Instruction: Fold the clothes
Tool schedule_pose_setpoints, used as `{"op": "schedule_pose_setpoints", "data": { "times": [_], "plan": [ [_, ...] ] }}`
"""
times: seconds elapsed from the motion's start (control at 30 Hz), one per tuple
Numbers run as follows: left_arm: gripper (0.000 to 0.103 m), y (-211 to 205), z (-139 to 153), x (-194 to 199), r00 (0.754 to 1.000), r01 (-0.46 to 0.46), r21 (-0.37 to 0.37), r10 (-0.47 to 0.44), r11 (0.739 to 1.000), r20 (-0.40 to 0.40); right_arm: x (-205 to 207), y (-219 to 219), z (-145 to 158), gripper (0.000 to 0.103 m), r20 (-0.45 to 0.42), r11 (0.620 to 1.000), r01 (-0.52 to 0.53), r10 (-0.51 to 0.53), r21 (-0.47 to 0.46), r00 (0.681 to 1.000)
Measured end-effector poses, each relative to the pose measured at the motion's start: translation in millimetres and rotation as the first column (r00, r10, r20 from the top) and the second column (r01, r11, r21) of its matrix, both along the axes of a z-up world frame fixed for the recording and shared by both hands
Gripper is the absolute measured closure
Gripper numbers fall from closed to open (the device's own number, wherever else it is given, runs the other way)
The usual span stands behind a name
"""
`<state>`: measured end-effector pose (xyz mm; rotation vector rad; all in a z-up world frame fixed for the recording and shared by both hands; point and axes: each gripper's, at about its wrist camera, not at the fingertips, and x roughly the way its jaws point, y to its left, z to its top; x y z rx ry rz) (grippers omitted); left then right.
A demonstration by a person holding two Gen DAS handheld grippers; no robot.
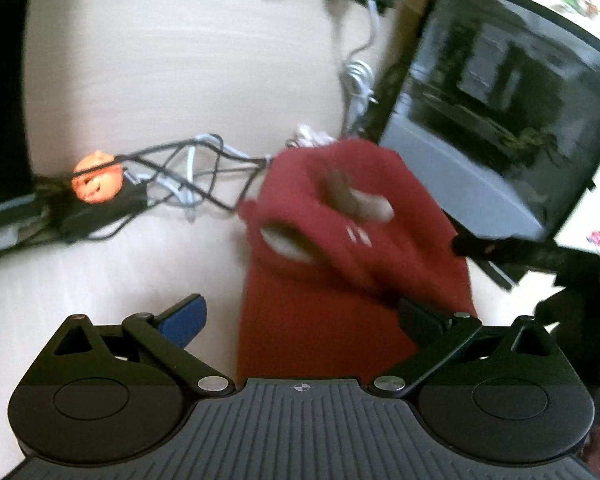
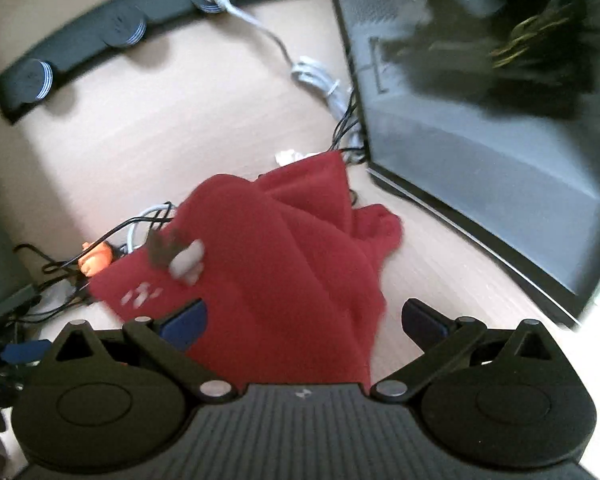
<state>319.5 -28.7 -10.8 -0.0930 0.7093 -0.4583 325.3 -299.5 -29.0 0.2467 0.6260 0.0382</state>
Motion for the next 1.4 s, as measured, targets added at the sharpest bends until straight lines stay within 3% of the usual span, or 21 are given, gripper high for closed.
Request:
{"op": "schedule_pose_setpoints", "data": {
  "times": [0.17,0.37,0.53,0.63,1.0,1.2,1.3,1.4],
  "plan": [
    [0.000,22,-13,-62,0.999,0.039,0.045,-0.040,0.998,0.017,-74,26,-9,0.000,-0.018,0.998,0.059,-0.060,-0.021,0.998],
    [0.000,41,-19,-135,0.985,0.116,0.142,-0.132,0.983,0.108,-146,55,-27,0.000,-0.057,0.989,0.137,-0.140,-0.051,0.989],
    [0.000,48,-23,-159,0.987,0.128,0.069,-0.134,0.989,0.088,-207,79,-42,0.000,-0.088,0.977,0.200,-0.207,-0.077,0.975],
    [0.000,43,-24,-168,0.988,0.125,0.091,-0.132,0.988,0.078,-239,90,-48,0.000,-0.104,0.970,0.229,-0.237,-0.084,0.966],
    [0.000,37,-27,-189,0.988,0.138,0.097,-0.144,0.986,0.059,-269,95,-39,0.000,-0.060,0.966,0.233,-0.241,-0.115,0.969],
    [0.000,43,-26,-192,0.995,0.083,0.080,-0.087,0.993,0.052,-266,92,-36,0.000,-0.029,0.967,0.204,-0.211,-0.152,0.977],
    [0.000,50,-25,-198,0.999,0.041,0.051,-0.043,0.998,0.031,-273,93,-34,0.000,-0.055,0.972,0.185,-0.194,-0.148,0.979],
    [0.000,50,-29,-201,0.999,0.042,0.074,-0.044,0.996,0.023,-281,96,-34,0.000,-0.031,0.973,0.158,-0.165,-0.167,0.986]
  ]
}}
